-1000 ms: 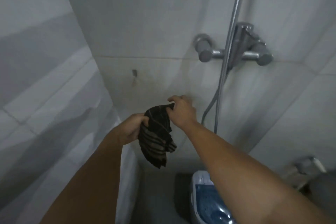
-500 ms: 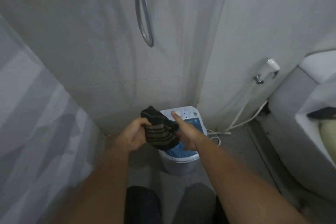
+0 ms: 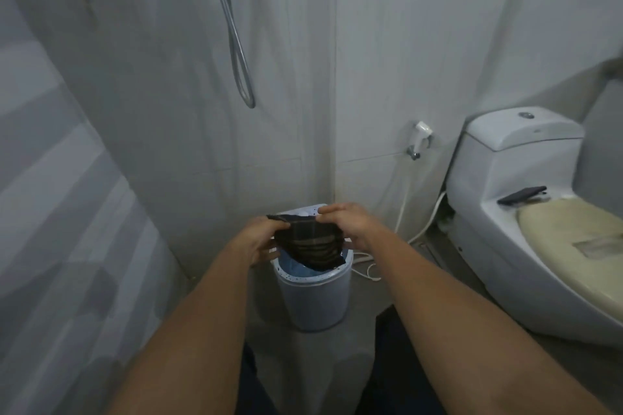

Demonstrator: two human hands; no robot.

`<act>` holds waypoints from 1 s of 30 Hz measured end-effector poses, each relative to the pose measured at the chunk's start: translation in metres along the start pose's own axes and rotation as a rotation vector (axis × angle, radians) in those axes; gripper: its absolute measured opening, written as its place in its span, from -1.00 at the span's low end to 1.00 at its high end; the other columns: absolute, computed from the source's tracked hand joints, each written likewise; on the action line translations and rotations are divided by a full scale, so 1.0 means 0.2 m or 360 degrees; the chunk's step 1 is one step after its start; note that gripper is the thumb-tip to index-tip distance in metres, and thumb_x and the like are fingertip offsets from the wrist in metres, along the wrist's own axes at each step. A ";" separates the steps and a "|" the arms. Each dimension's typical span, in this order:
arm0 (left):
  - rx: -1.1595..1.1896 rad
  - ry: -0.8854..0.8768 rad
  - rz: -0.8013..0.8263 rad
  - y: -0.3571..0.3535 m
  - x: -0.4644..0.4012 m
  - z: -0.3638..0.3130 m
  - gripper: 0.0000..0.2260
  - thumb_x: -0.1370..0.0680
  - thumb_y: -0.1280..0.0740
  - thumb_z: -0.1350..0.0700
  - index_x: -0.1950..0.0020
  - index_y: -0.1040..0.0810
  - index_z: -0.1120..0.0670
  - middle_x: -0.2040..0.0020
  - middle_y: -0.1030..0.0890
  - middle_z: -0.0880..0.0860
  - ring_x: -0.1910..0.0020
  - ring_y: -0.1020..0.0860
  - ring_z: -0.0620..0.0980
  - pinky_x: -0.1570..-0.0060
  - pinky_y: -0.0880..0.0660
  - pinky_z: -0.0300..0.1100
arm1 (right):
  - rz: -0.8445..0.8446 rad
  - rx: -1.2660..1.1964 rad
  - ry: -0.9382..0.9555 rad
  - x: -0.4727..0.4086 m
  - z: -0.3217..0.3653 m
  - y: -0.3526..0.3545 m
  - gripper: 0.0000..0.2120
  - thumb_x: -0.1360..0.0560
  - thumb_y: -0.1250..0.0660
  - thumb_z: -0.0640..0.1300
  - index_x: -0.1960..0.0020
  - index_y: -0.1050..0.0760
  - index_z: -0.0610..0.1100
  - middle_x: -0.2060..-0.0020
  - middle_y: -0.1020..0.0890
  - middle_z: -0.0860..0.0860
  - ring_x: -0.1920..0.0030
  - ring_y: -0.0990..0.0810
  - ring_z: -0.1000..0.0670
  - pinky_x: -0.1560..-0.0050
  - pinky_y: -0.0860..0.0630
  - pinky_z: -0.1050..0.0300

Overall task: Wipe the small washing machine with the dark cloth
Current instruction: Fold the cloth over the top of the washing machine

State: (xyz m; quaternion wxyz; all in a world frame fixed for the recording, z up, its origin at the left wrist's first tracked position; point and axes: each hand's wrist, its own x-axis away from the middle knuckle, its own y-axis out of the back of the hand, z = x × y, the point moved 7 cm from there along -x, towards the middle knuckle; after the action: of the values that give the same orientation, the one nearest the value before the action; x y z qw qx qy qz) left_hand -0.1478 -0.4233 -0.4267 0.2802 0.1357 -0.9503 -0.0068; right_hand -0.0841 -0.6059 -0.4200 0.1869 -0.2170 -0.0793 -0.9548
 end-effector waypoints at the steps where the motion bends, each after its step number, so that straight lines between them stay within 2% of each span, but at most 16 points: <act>1: -0.0093 0.0012 -0.0001 0.00 0.02 -0.01 -0.92 -0.52 -0.38 0.19 0.01 -0.59 0.06 -0.04 -0.64 0.08 0.03 -0.57 0.01 0.04 -0.48 -0.04 | -0.0004 0.0065 0.0031 0.02 0.02 0.01 -0.76 -0.50 -0.46 -0.19 -0.17 -0.64 -0.08 -0.01 -0.72 -0.08 0.12 -0.65 0.02 0.17 -0.59 0.14; 3: -0.0287 0.0041 0.0010 -0.01 0.05 -0.03 -0.79 -0.47 -0.44 0.23 -0.11 -0.62 0.15 -0.09 -0.65 0.08 0.06 -0.57 -0.03 0.04 -0.46 -0.03 | -0.0005 0.0180 0.0056 0.04 0.03 0.04 -0.74 -0.47 -0.49 -0.18 -0.15 -0.65 -0.05 -0.04 -0.72 -0.08 0.05 -0.66 0.02 0.16 -0.57 0.15; 4: -0.0382 0.0046 0.0014 -0.01 0.06 -0.04 -0.72 -0.45 -0.46 0.26 -0.16 -0.62 0.20 -0.10 -0.65 0.09 0.11 -0.58 -0.04 0.10 -0.48 -0.08 | 0.0008 0.0235 0.0059 0.05 0.03 0.04 -0.72 -0.44 -0.52 -0.17 -0.14 -0.66 -0.03 -0.04 -0.72 -0.06 -0.01 -0.66 0.01 0.07 -0.58 0.11; 6: -0.0575 0.0031 -0.0004 -0.01 0.10 -0.07 -0.65 -0.43 -0.48 0.29 -0.20 -0.59 0.26 -0.13 -0.65 0.11 0.16 -0.58 -0.04 0.34 -0.43 -0.17 | 0.0042 0.0397 0.0042 0.06 0.01 0.04 -0.65 -0.33 -0.59 -0.16 -0.09 -0.67 0.01 -0.04 -0.72 -0.02 -0.11 -0.64 -0.02 -0.18 -0.55 0.01; 7: -0.0680 0.0016 -0.0025 -0.01 0.11 -0.08 -0.63 -0.42 -0.49 0.29 -0.21 -0.57 0.28 -0.15 -0.65 0.12 0.13 -0.59 -0.01 0.43 -0.40 -0.17 | 0.0058 0.0513 0.0039 0.05 0.00 0.03 -0.62 -0.27 -0.62 -0.16 -0.06 -0.68 0.02 -0.03 -0.72 -0.01 -0.11 -0.64 -0.03 -0.23 -0.54 -0.01; 9: -0.0934 -0.0023 -0.0071 0.00 0.13 -0.09 -0.59 -0.41 -0.52 0.26 -0.21 -0.53 0.28 -0.12 -0.61 0.10 0.04 -0.57 0.05 0.52 -0.43 -0.15 | 0.0110 0.0764 0.0068 0.04 -0.02 0.02 -0.61 -0.24 -0.64 -0.15 -0.05 -0.70 -0.01 -0.01 -0.72 -0.02 -0.09 -0.66 -0.03 -0.14 -0.59 0.06; 11: -0.1162 -0.0090 -0.0084 0.01 0.10 -0.08 -0.57 -0.38 -0.56 0.21 -0.20 -0.56 0.25 -0.13 -0.63 0.09 -0.01 -0.58 0.04 0.35 -0.57 -0.11 | 0.0169 0.1008 0.0095 0.02 -0.04 -0.02 -0.65 -0.34 -0.60 -0.13 -0.11 -0.70 -0.08 -0.04 -0.71 -0.03 -0.10 -0.66 -0.04 0.00 -0.52 0.22; 13: -0.1220 -0.0144 -0.0083 0.02 0.07 -0.06 -0.58 -0.36 -0.56 0.23 -0.19 -0.63 0.22 -0.15 -0.66 0.16 -0.01 -0.61 0.06 0.01 -0.63 -0.08 | 0.0173 0.1195 0.0119 0.02 -0.06 -0.04 -0.69 -0.41 -0.56 -0.07 -0.13 -0.70 -0.11 -0.08 -0.68 -0.03 -0.15 -0.62 -0.05 -0.07 -0.45 0.18; 14: -0.1216 -0.0160 -0.0104 0.03 0.05 -0.05 -0.58 -0.35 -0.56 0.24 -0.19 -0.63 0.22 -0.15 -0.66 0.19 -0.04 -0.61 0.09 -0.07 -0.61 -0.09 | 0.0169 0.1255 0.0123 0.02 -0.06 -0.05 -0.69 -0.42 -0.55 -0.04 -0.13 -0.70 -0.11 -0.10 -0.66 -0.03 -0.17 -0.59 -0.05 -0.14 -0.44 0.14; 16: -0.1201 -0.0193 -0.0147 0.06 0.03 -0.03 -0.65 -0.37 -0.54 0.26 -0.15 -0.65 0.24 -0.12 -0.66 0.19 -0.12 -0.61 0.13 -0.10 -0.55 -0.11 | 0.0164 0.1312 0.0128 0.02 -0.07 -0.06 -0.67 -0.42 -0.55 -0.03 -0.14 -0.69 -0.13 -0.09 -0.65 -0.02 -0.18 -0.58 -0.05 -0.24 -0.44 0.10; 19: -0.1083 -0.0304 -0.0144 0.08 0.08 -0.04 -0.93 -0.41 -0.49 0.27 0.13 -0.65 0.18 0.12 -0.65 0.13 0.09 -0.59 0.05 0.12 -0.51 -0.19 | 0.0132 0.1288 0.0190 0.01 -0.05 -0.05 -0.72 -0.39 -0.57 -0.04 -0.07 -0.70 -0.10 0.00 -0.66 0.02 -0.11 -0.60 -0.03 -0.13 -0.48 0.14; 22: -0.0832 -0.0438 -0.0083 0.09 0.12 -0.05 -0.84 -0.50 -0.38 0.23 0.27 -0.51 0.07 0.27 -0.55 0.01 0.24 -0.49 -0.06 0.30 -0.37 -0.25 | 0.0197 0.1093 0.0269 0.01 -0.01 -0.05 -0.87 -0.41 -0.55 -0.08 0.08 -0.68 -0.10 0.13 -0.67 0.00 0.01 -0.64 -0.02 0.06 -0.51 0.20; 24: -0.0610 -0.0517 -0.0072 0.09 0.16 -0.08 -0.86 -0.55 -0.31 0.16 0.21 -0.49 0.05 0.23 -0.53 0.00 0.22 -0.48 -0.08 0.26 -0.37 -0.21 | 0.0236 0.0866 0.0293 0.02 0.02 -0.06 -0.93 -0.45 -0.50 -0.10 0.16 -0.62 -0.05 0.20 -0.66 -0.01 0.07 -0.63 -0.03 -0.01 -0.54 0.12; 26: -0.0353 -0.0552 -0.0052 0.08 0.19 -0.11 -0.96 -0.57 -0.31 0.15 0.06 -0.55 0.06 0.11 -0.59 0.02 0.12 -0.53 -0.07 0.22 -0.39 -0.22 | 0.0240 0.0668 0.0257 0.03 0.05 -0.07 -0.92 -0.44 -0.47 -0.04 0.19 -0.59 0.01 0.21 -0.66 -0.01 0.07 -0.62 -0.04 -0.08 -0.52 -0.02; 27: -0.0252 -0.0563 -0.0016 0.07 0.20 -0.13 -0.92 -0.56 -0.35 0.15 -0.04 -0.55 0.08 0.05 -0.61 0.02 0.09 -0.55 -0.09 0.22 -0.39 -0.25 | 0.0246 0.0582 0.0225 0.04 0.07 -0.07 -0.93 -0.45 -0.46 -0.02 0.16 -0.59 0.03 0.19 -0.66 -0.01 0.05 -0.61 -0.05 -0.10 -0.51 -0.06; 30: -0.0198 -0.0564 0.0127 0.04 0.19 -0.12 -0.56 -0.45 -0.49 0.19 -0.27 -0.43 0.08 -0.14 -0.61 0.06 -0.06 -0.58 -0.06 0.19 -0.43 -0.25 | 0.0272 0.0351 0.0153 0.05 0.09 -0.06 -0.88 -0.54 -0.40 -0.06 -0.03 -0.60 -0.08 0.10 -0.66 -0.10 0.03 -0.63 -0.10 -0.01 -0.55 -0.06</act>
State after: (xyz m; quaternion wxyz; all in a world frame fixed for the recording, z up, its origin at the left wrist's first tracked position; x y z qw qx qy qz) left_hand -0.1674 -0.4238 -0.3850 0.1164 0.0771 -0.9871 -0.0783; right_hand -0.0895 -0.5934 -0.4001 0.2938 -0.1552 -0.1560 -0.9302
